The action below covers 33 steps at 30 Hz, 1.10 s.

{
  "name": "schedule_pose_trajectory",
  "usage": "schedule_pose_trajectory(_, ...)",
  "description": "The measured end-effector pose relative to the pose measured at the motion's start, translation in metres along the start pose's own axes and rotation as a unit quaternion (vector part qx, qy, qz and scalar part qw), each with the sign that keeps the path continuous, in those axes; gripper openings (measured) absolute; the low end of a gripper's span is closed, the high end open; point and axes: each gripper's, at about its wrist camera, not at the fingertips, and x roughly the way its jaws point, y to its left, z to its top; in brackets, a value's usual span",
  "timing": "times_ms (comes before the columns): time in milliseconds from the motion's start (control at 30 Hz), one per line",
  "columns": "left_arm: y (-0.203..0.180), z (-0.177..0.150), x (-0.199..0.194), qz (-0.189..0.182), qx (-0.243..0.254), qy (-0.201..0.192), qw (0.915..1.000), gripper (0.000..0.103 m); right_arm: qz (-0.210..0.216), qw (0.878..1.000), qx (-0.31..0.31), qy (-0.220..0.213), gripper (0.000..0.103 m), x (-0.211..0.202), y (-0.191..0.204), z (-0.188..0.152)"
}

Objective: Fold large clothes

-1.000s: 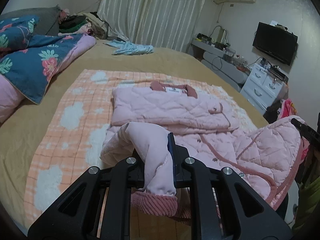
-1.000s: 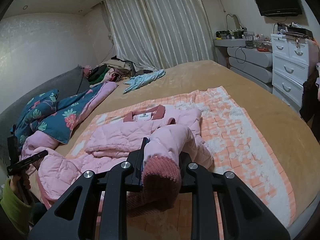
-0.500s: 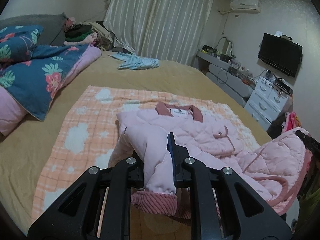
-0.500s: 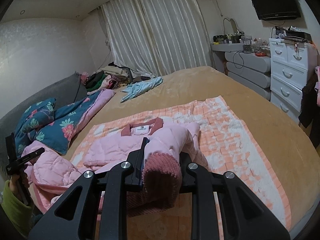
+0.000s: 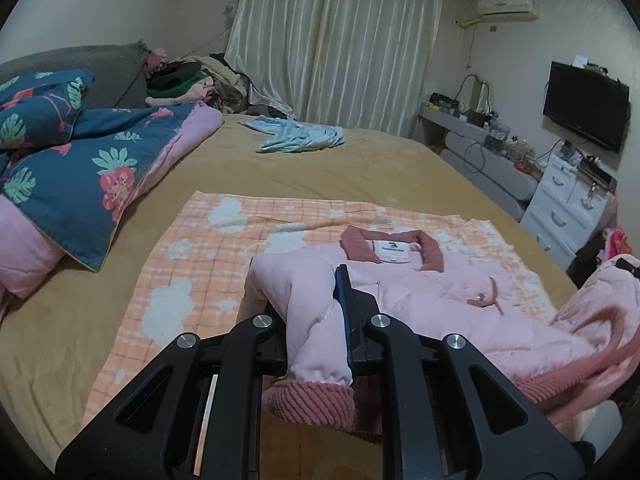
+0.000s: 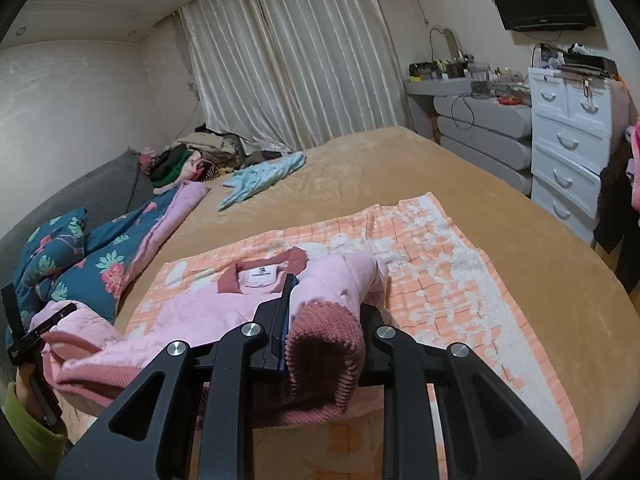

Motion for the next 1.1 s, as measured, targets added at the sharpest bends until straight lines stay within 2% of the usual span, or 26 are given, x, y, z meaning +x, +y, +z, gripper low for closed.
schedule_pose_trajectory(367,0.000,0.007,0.049,0.025,0.013,0.015,0.9995,0.009,-0.020,0.999,0.022,0.032,0.020,0.062,-0.022,0.010)
schedule_pose_trajectory(567,0.005,0.004,0.078,0.037,0.013,0.031,0.9987,0.009,-0.016,0.997,0.051,0.064,0.026,0.100,-0.039,0.009)
schedule_pose_trajectory(733,0.010,0.000,0.098,0.045,0.014,0.044,0.9979,0.009,0.002,0.993,0.082,0.083,0.035,0.125,-0.053,0.007)
schedule_pose_trajectory(867,0.013,-0.002,0.112,0.047,0.009,0.053,0.9975,0.009,0.022,0.990,0.106,0.094,0.043,0.139,-0.060,0.007)
schedule_pose_trajectory(933,0.014,-0.002,0.117,0.047,0.008,0.054,0.9974,0.009,0.041,0.988,0.122,0.090,0.052,0.141,-0.064,0.008)
schedule_pose_trajectory(967,0.014,-0.002,0.119,0.047,0.007,0.055,0.9974,0.009,0.049,0.987,0.130,0.083,0.075,0.140,-0.066,0.008)
schedule_pose_trajectory(1000,0.014,-0.002,0.121,0.047,0.007,0.056,0.9973,0.009,0.048,0.987,0.136,0.074,0.087,0.138,-0.068,0.009)
schedule_pose_trajectory(1100,0.014,-0.001,0.127,0.046,0.006,0.056,0.9973,0.009,0.072,0.987,0.139,0.038,0.087,0.126,-0.071,0.009)
